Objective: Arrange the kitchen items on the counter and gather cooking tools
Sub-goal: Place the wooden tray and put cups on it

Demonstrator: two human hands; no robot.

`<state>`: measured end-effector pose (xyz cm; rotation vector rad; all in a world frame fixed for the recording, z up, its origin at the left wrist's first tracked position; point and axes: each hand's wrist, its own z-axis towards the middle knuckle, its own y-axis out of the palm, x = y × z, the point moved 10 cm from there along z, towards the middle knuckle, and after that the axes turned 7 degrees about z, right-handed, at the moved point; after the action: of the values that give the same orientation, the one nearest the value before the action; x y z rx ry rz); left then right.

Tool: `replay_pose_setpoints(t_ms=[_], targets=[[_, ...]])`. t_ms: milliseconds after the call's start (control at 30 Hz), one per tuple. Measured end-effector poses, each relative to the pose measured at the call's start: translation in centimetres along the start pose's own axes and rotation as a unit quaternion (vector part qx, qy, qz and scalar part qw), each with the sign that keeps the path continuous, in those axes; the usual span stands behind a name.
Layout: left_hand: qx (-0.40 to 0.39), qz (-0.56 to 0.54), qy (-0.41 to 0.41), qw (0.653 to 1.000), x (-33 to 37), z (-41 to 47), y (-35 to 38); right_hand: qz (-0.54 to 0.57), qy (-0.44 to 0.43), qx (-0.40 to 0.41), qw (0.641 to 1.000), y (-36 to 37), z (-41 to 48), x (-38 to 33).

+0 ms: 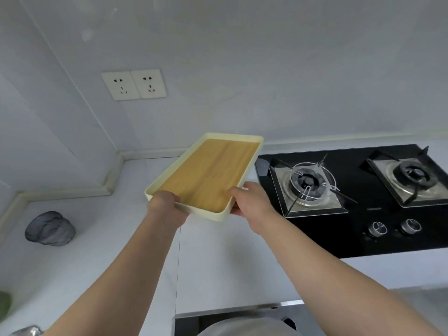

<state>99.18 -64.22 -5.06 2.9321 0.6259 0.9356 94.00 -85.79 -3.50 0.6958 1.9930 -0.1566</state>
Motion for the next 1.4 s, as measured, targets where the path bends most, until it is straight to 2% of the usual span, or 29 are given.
replay_pose_setpoints(t_ms=[267,500,633,800,1067,1233,1400], targets=[[-0.135,-0.011,0.113,0.984,2.0,-5.3,7.8,0.128,-0.117,0.057,0.983,-7.2,-3.0,-6.8],[-0.242,0.057,0.144,0.958,-3.3,-10.9,15.9,0.187,-0.178,0.171,0.951,-19.3,-7.5,-8.5],[-0.268,0.096,0.156,0.946,-6.9,-14.0,19.5,0.226,-0.204,0.197,0.932,-24.6,-10.8,-8.5],[-0.306,0.139,0.171,0.926,-13.8,-20.0,24.6,0.269,-0.225,0.224,0.909,-33.7,-15.3,-8.3],[-0.354,0.215,0.166,0.895,-29.3,-29.6,32.8,0.308,-0.240,0.275,0.878,-51.8,-22.9,-6.4],[-0.369,0.248,0.151,0.883,-38.7,-33.9,37.0,0.325,-0.222,0.315,0.864,-62.0,-26.2,-4.6],[-0.371,0.290,0.130,0.873,-45.5,-36.9,40.4,0.352,-0.205,0.344,0.846,-69.2,-27.8,-3.3]])
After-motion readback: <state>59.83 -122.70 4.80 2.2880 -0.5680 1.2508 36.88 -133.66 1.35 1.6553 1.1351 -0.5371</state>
